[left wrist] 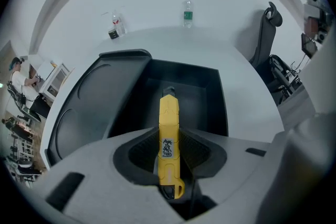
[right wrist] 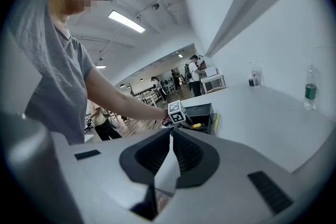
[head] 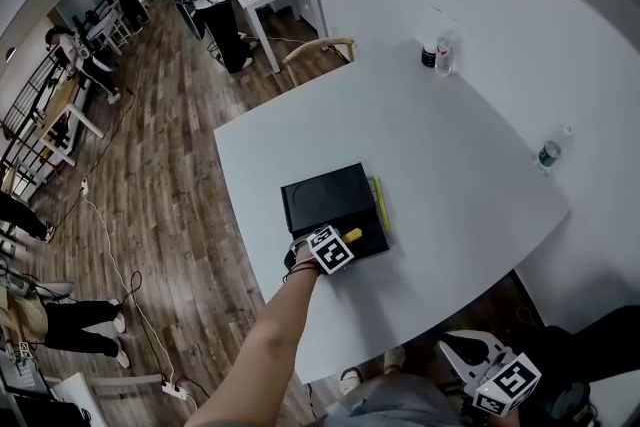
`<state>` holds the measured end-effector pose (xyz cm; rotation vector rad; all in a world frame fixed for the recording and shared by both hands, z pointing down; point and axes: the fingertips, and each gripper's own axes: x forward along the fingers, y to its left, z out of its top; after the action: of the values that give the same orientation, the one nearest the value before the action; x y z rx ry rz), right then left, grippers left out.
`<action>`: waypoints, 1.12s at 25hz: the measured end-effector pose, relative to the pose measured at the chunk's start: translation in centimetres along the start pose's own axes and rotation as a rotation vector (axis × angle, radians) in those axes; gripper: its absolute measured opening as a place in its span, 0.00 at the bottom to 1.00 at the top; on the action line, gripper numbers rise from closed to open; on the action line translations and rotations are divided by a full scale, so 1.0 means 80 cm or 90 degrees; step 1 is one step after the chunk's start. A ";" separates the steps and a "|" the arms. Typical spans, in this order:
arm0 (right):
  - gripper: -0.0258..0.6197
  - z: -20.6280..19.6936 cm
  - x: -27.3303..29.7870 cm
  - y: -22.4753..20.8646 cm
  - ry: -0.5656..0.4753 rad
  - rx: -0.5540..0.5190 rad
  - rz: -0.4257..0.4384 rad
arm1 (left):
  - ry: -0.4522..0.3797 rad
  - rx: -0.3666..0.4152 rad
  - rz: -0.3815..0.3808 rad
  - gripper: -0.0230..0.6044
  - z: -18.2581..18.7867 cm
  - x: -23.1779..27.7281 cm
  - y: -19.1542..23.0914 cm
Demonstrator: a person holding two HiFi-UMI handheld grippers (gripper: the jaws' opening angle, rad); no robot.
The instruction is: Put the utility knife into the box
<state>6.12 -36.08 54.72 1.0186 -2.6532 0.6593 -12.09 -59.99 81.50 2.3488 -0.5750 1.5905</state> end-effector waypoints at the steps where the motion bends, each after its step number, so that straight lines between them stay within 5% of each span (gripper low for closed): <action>1: 0.09 -0.001 -0.001 -0.002 0.001 0.002 -0.002 | 0.005 -0.001 0.001 0.23 -0.001 0.003 0.001; 28: 0.09 0.004 0.007 -0.004 0.006 -0.007 -0.008 | -0.005 0.022 -0.008 0.29 -0.002 0.012 0.004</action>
<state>5.91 -36.75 54.76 1.0257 -2.6370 0.6450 -12.09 -60.41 82.48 2.3802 -0.5375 1.5990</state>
